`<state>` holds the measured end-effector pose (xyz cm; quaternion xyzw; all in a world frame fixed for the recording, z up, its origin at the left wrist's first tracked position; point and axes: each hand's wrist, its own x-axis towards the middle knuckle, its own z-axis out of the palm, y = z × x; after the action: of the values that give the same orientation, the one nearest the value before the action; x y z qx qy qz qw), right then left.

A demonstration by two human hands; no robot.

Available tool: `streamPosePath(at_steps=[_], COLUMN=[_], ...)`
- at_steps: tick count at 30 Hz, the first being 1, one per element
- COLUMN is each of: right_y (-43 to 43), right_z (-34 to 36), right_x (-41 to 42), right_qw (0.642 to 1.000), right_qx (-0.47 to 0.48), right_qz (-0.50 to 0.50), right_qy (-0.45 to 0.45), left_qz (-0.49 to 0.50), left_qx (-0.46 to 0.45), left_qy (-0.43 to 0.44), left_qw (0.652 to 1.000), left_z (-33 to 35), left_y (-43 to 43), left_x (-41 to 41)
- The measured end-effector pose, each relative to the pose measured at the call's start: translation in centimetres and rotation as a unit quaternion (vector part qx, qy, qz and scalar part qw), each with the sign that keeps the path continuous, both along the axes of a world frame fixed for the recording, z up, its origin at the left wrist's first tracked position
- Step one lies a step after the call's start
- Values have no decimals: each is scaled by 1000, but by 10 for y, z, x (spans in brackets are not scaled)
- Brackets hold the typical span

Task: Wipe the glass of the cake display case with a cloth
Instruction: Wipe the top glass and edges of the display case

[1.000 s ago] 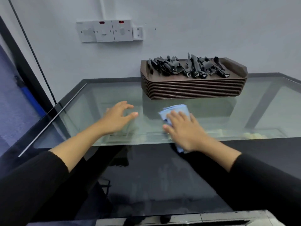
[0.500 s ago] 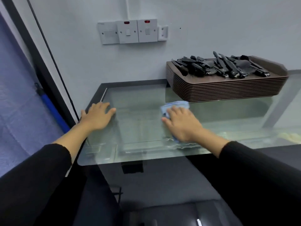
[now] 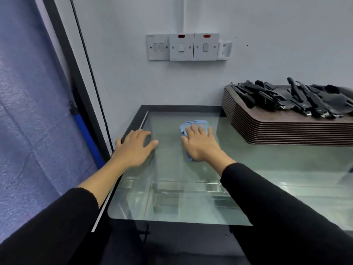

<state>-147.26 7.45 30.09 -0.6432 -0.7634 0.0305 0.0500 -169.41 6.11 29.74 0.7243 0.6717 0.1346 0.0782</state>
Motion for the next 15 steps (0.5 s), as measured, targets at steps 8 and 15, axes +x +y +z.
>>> streamPosePath(at_steps=[8, 15], right_y=[8, 117], right_z=[4, -2], right_x=[48, 47], right_qw=[996, 991], right_qx=[-40, -9], right_qz=[74, -116], right_qy=[19, 59], left_qz=[-27, 7], left_qx=[-17, -23], left_qy=[4, 17], left_qw=[999, 1000], left_z=[10, -2], left_y=[10, 9], left_x=[-16, -13])
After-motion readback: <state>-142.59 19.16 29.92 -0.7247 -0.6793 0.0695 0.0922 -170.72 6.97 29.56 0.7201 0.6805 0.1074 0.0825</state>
